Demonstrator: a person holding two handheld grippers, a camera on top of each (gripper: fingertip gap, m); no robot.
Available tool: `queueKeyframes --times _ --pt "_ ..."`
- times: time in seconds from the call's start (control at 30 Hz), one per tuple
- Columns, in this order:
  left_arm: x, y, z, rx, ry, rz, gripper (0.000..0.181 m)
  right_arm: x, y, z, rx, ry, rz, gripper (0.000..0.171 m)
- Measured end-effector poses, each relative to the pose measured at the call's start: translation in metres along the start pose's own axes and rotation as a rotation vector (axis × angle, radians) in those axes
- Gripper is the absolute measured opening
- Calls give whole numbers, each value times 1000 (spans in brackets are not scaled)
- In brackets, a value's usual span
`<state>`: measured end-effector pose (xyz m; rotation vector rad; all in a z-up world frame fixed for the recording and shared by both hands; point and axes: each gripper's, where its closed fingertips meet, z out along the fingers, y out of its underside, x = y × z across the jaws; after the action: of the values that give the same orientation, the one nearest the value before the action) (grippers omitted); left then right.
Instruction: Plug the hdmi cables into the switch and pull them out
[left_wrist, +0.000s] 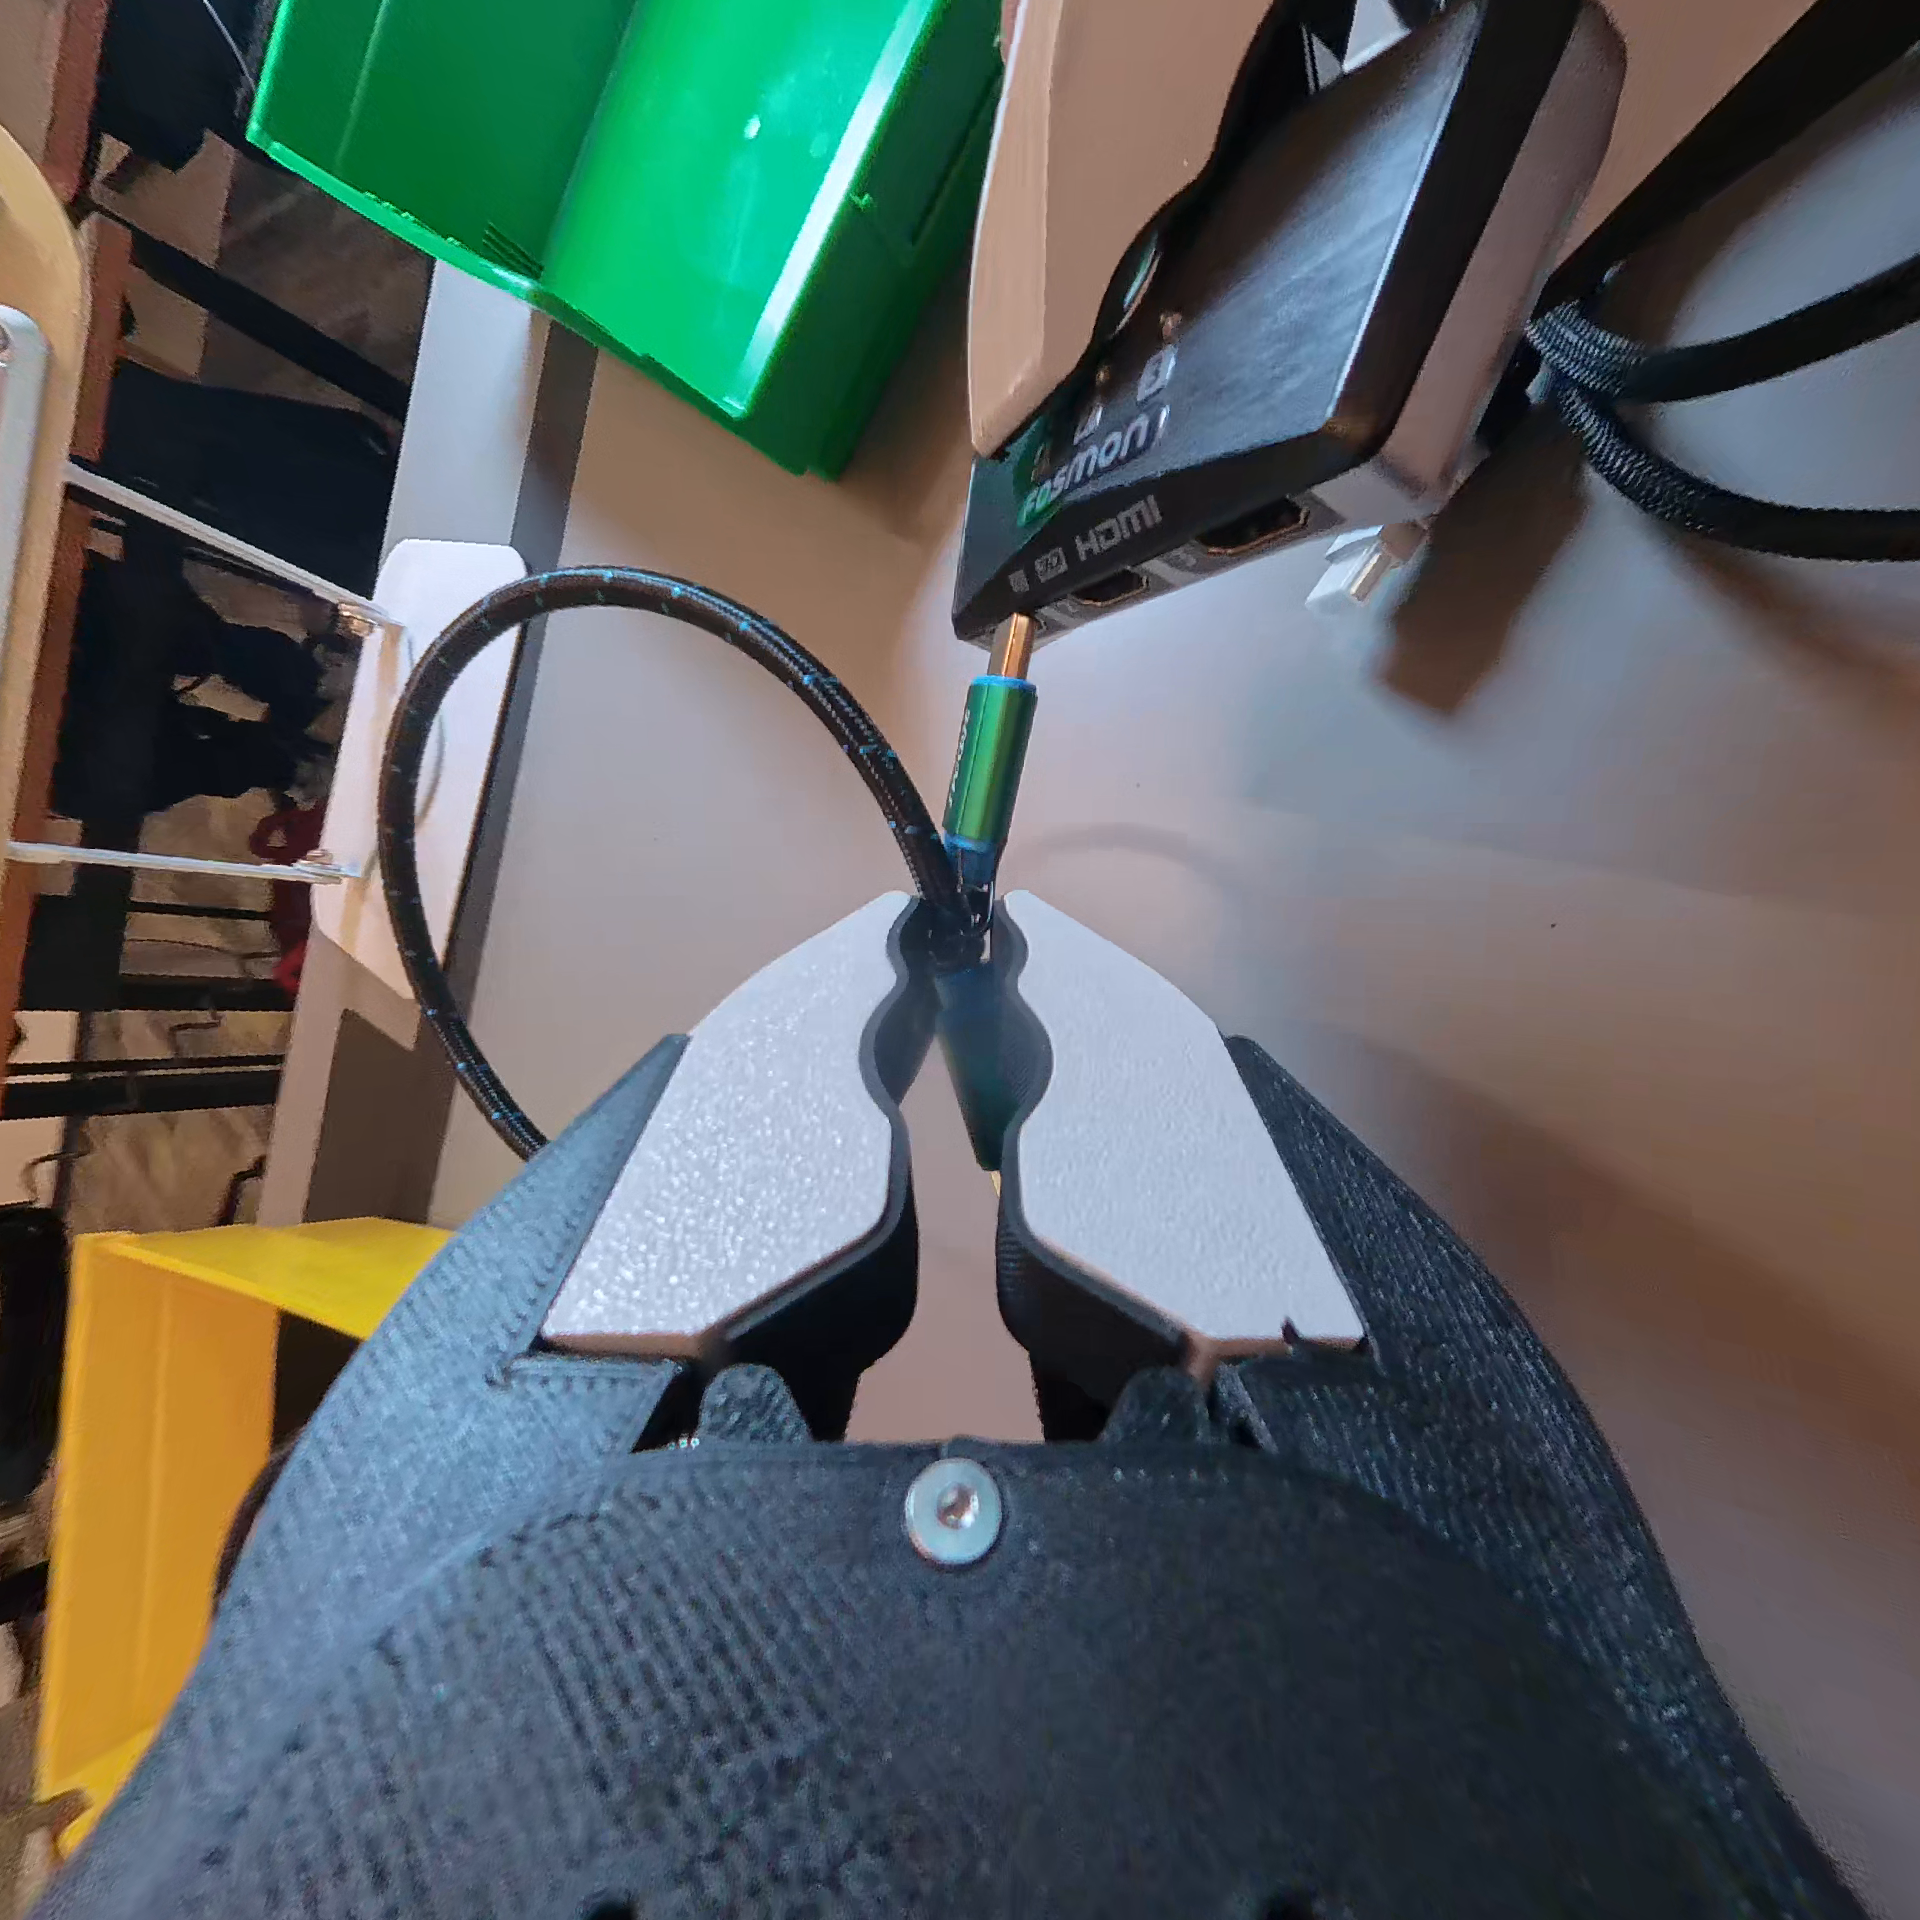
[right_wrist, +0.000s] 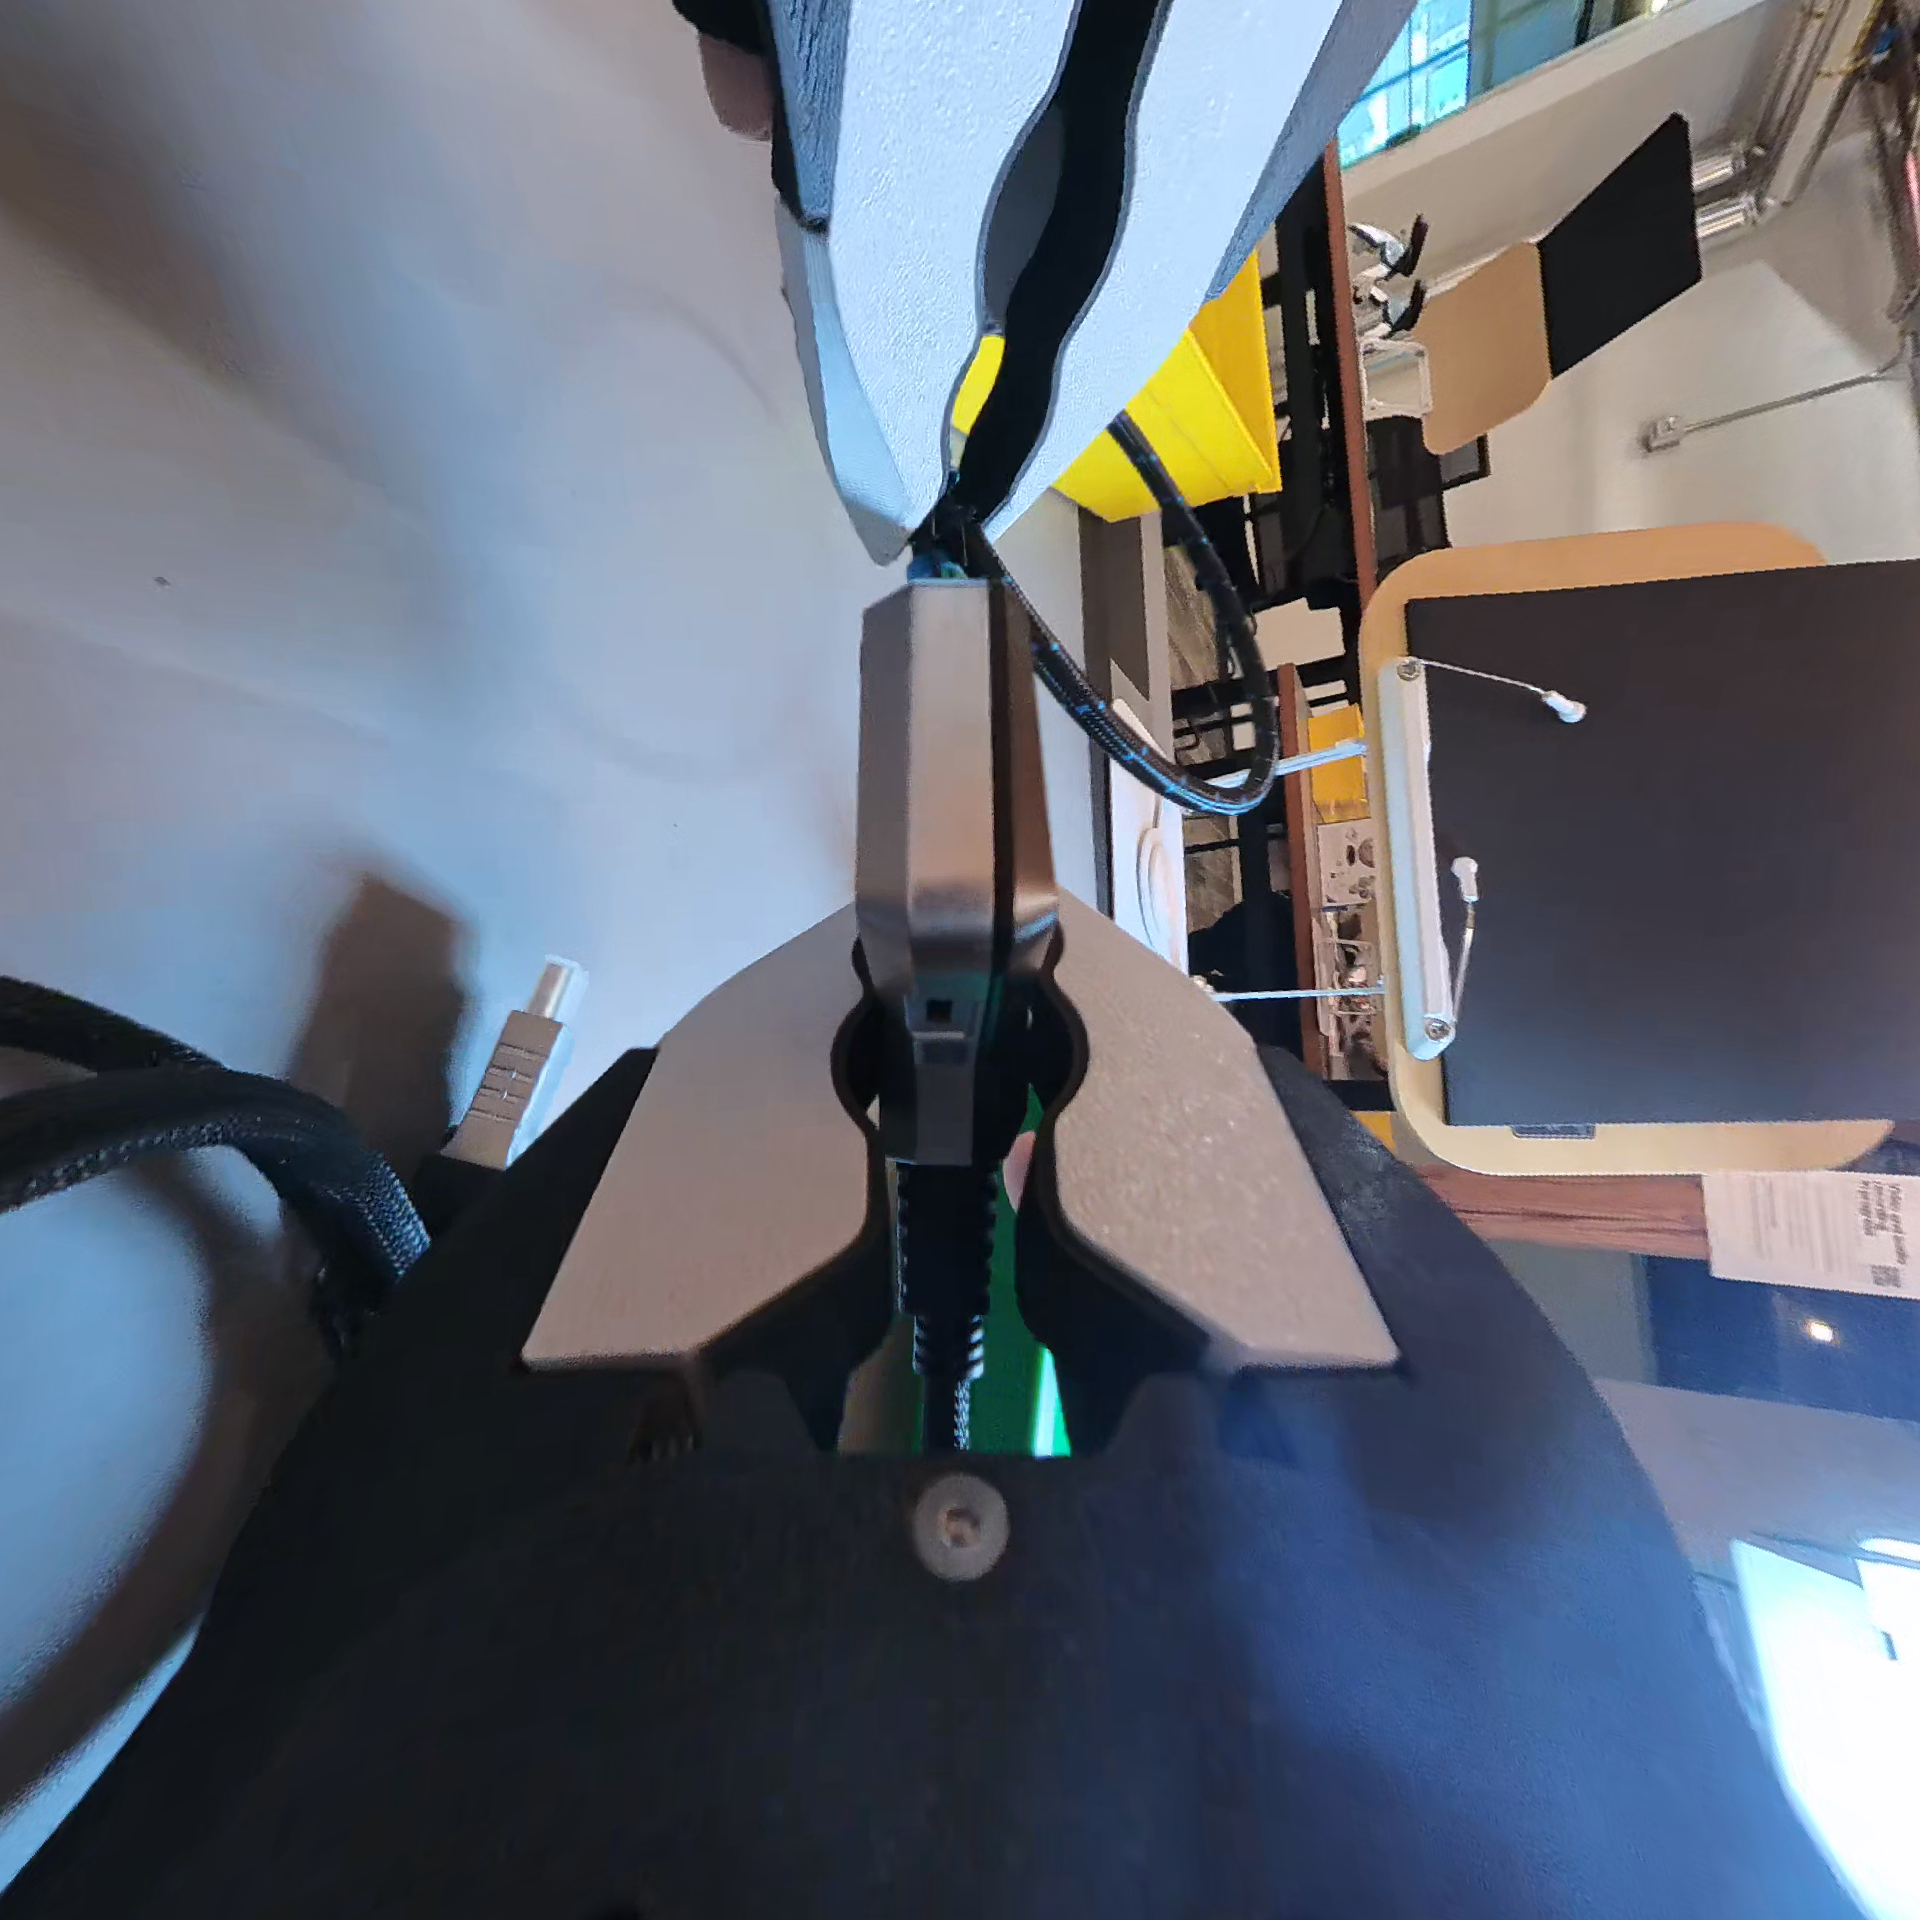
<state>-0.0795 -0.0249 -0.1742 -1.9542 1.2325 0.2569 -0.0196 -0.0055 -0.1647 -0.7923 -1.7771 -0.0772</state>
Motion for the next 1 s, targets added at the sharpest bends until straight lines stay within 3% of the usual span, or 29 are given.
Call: queueKeyframes --times 0.2,0.47,1.0 --pt "1 5 4 -79 -63 86 12 -7 -1 0 -13 -93 112 24" --pt "7 6 4 -160 -5 95 12 -14 -3 0 -6 -159 165 23" --pt "23 -14 -3 151 212 -88 11 -20 -10 -9 113 -233 262 23"
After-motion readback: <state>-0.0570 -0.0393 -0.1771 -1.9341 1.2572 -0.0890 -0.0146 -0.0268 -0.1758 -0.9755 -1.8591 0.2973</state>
